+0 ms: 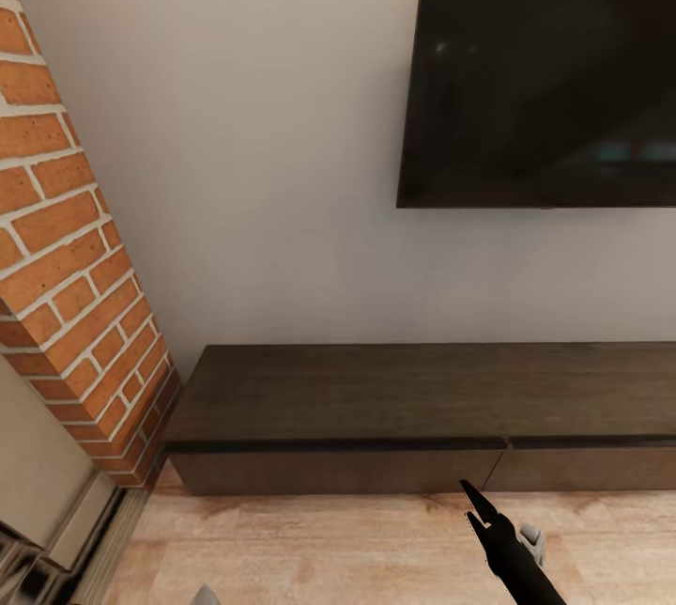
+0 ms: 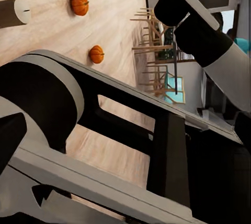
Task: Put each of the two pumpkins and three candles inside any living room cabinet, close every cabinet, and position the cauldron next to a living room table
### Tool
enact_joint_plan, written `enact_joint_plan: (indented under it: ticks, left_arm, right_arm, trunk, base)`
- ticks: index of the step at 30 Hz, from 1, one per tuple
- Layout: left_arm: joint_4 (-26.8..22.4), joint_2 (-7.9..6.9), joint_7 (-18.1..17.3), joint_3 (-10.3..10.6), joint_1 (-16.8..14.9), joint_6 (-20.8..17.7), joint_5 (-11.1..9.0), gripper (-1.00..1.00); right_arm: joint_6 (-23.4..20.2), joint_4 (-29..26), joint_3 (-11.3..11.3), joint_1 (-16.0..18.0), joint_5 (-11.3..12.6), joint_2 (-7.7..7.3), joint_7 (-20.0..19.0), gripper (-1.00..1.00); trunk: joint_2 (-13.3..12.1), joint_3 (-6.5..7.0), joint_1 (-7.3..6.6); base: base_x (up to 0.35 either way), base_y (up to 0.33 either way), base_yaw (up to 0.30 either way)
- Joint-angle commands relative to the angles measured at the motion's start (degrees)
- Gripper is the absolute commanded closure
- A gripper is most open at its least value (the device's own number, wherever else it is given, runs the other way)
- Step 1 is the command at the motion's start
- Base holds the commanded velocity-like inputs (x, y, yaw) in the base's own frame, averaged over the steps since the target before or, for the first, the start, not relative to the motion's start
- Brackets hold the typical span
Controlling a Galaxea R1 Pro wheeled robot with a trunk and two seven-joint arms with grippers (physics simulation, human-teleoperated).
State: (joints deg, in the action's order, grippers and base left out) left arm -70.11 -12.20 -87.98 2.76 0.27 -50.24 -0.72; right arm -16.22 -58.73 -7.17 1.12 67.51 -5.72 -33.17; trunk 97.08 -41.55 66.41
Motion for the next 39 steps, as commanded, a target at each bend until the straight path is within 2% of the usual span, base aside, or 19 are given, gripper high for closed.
enact_joint_plan:
  ticks: [1,5,8,11,15,19,22,24,27,30,35,39]
  left_arm:
    - [-0.20,0.24,-0.13,0.10,0.00,-0.65,-0.07,-1.00]
    - [-0.59,1.55,-0.18,0.13,-0.18,-0.83,-0.19,-1.00]
    - [-0.55,3.53,-0.18,0.14,-1.51,-2.21,-0.47,-1.00]
    - [-0.57,5.46,-0.18,0.14,-2.21,-3.36,-0.46,-1.00]
    - [-0.58,6.17,-0.18,0.07,-4.07,-3.74,-0.63,-1.00]
    - [-0.54,7.01,-0.24,-0.08,-5.42,-3.92,-0.80,-1.00]
    - [-0.66,8.05,-0.19,-0.11,-6.37,-4.88,-2.48,-1.00]
    - [-0.46,8.10,-0.16,-0.09,-6.72,-5.19,-3.71,-1.00]
    - [-0.20,7.97,-0.15,-0.10,-6.88,-5.31,-4.32,-1.00]
    - [-0.02,7.99,0.11,-0.13,-6.92,-5.17,-4.39,-1.00]
    - [0.52,8.03,0.85,-0.15,-6.87,-4.91,-4.36,-1.00]
    - [1.80,7.89,0.33,-0.16,-6.87,-4.74,-4.37,-1.00]
  right_arm:
    - [-0.52,0.06,-0.80,0.02,0.75,0.01,-0.17,-1.00]
    - [-0.44,0.43,-2.52,0.02,2.02,0.01,-0.24,-1.00]
    - [-0.13,0.58,-2.94,0.02,2.51,0.20,-0.19,-1.00]
    - [0.98,0.71,-3.18,0.02,3.58,0.25,-0.09,-1.00]
    - [3.54,0.99,-3.27,0.09,5.90,0.21,0.03,-1.00]
    - [5.55,1.12,-3.28,0.10,6.59,0.32,-0.31,-1.00]
    - [6.86,1.13,-3.28,0.11,6.71,0.35,-0.45,-1.00]
    - [7.35,1.10,-3.29,0.11,6.74,0.35,-0.49,-1.00]
    - [7.58,1.08,-3.29,0.11,6.75,0.30,-0.62,-1.00]
    - [7.61,1.03,-3.23,0.11,6.76,0.28,-1.33,-1.00]
    - [7.68,0.75,-3.20,0.11,6.68,0.30,-2.07,-1.00]
    - [7.86,0.34,-3.20,0.11,6.67,0.35,-2.22,-1.00]
  trunk:
    - [0.42,-0.22,0.22]
    - [2.03,-0.94,1.10]
    - [3.23,-1.47,1.76]
    - [3.23,-1.47,1.76]
    - [3.23,-1.47,1.76]
    - [4.83,-2.19,2.63]
    - [6.04,-2.73,3.29]
    - [6.84,-3.09,3.73]
    - [8.04,-3.63,4.39]
    - [9.25,-4.17,5.05]
    - [9.25,-4.17,5.05]
    - [10.85,-4.89,5.93]
  base:
    - [0.000,0.000,0.000]
    - [0.000,0.000,0.000]
    - [0.000,0.000,0.000]
    - [0.000,0.000,0.000]
    - [0.000,0.000,0.000]
    - [0.000,0.000,0.000]
    - [0.000,0.000,0.000]
    - [0.000,0.000,0.000]
    - [0.000,0.000,0.000]
    - [0.000,0.000,0.000]
    - [0.000,0.000,0.000]
    - [0.000,0.000,0.000]
